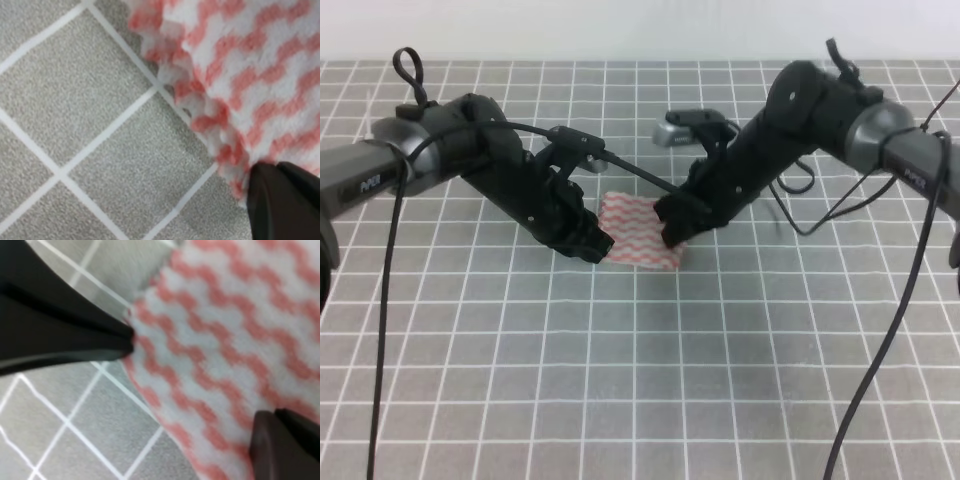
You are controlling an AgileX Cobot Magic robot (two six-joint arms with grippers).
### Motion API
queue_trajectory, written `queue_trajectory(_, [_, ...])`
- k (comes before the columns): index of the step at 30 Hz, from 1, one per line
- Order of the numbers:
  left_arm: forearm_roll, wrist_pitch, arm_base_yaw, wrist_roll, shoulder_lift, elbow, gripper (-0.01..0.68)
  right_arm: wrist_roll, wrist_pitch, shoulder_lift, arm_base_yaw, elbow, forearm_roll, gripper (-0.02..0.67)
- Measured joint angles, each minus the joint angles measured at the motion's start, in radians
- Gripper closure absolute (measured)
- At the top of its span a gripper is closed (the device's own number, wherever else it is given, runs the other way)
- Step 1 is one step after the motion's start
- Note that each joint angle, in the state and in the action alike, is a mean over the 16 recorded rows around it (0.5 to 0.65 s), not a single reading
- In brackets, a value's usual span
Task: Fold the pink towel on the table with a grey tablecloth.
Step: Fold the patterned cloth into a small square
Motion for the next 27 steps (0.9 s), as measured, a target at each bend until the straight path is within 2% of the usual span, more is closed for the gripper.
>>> queue_trajectory(14, [0.001,-0.016,0.001,-0.001,-0.091,0.0,0.672,-0.01,-0.023,-0.05,-0.002,0.003,0.003,0.666])
queue_trajectory(21, [0.01,-0.031,0.002,-0.024,-0.237,0.0,0.672,-0.021,-0.063,-0.17,-0.007,0.003,0.019,0.666])
queue_trajectory(27, [0.08,-0.041,0.001,-0.11,-0.406,0.0,0.672,-0.036,-0.107,-0.287,-0.011,0.035,0.038,0.666])
